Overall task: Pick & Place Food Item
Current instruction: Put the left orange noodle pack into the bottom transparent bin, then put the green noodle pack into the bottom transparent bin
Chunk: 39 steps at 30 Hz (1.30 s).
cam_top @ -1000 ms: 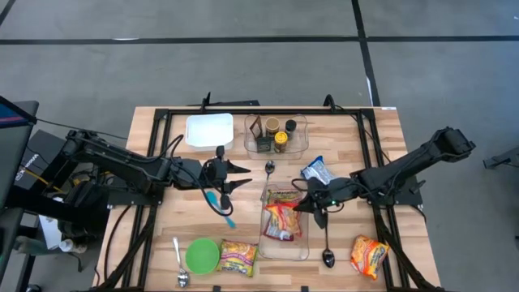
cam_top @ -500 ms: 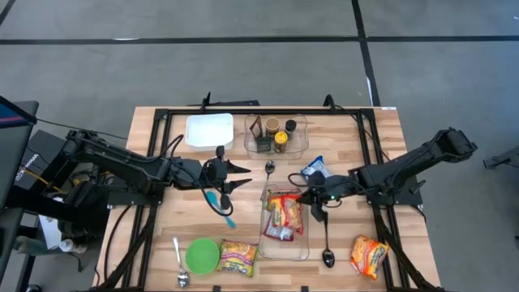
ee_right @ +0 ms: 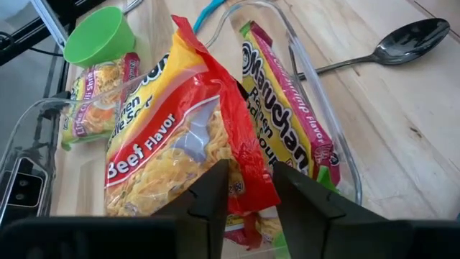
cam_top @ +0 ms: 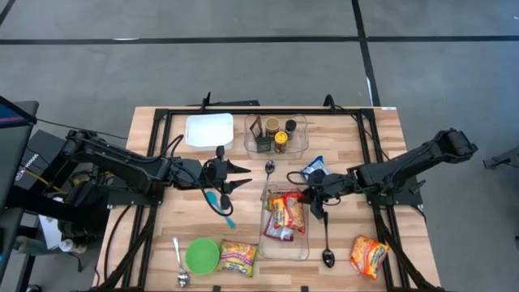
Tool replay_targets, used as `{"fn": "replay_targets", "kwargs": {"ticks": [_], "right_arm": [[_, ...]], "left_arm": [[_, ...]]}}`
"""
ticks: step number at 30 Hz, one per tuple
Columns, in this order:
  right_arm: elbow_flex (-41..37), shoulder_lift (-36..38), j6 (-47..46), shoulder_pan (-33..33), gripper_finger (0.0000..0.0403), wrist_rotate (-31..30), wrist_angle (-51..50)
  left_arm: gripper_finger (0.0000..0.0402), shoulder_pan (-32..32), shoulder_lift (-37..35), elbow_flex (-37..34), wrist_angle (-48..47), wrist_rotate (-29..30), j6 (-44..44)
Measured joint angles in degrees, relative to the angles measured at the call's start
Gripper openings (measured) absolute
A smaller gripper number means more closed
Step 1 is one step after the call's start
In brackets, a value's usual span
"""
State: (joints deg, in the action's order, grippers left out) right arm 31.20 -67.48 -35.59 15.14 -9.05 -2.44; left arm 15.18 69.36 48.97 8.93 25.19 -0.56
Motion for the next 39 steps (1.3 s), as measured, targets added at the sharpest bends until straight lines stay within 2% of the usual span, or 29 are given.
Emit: {"fn": "replay_targets", "kwargs": {"ticks": [10, 25, 34, 39], "right_arm": [[0.0, 0.0, 0.0, 0.0, 0.0141, 0.0, 0.0], [0.0, 0.0, 0.0, 0.0, 0.0243, 0.2, 0.7], [-0.1, 2.1, 0.0, -2.7, 0.0249, 4.5, 0.2], [0.0, 5.4, 0.0, -3.6, 0.0249, 4.7, 0.2]], "left_arm": [[0.0112, 0.0, 0.0, 0.0, 0.0, 0.0, 0.0], [0.0112, 0.0, 0.0, 0.0, 0.0, 0.0, 0.0], [0.0112, 0.0, 0.0, 0.0, -0.1, 0.0, 0.0], [0.0112, 0.0, 0.0, 0.0, -0.3, 0.0, 0.0]]}}
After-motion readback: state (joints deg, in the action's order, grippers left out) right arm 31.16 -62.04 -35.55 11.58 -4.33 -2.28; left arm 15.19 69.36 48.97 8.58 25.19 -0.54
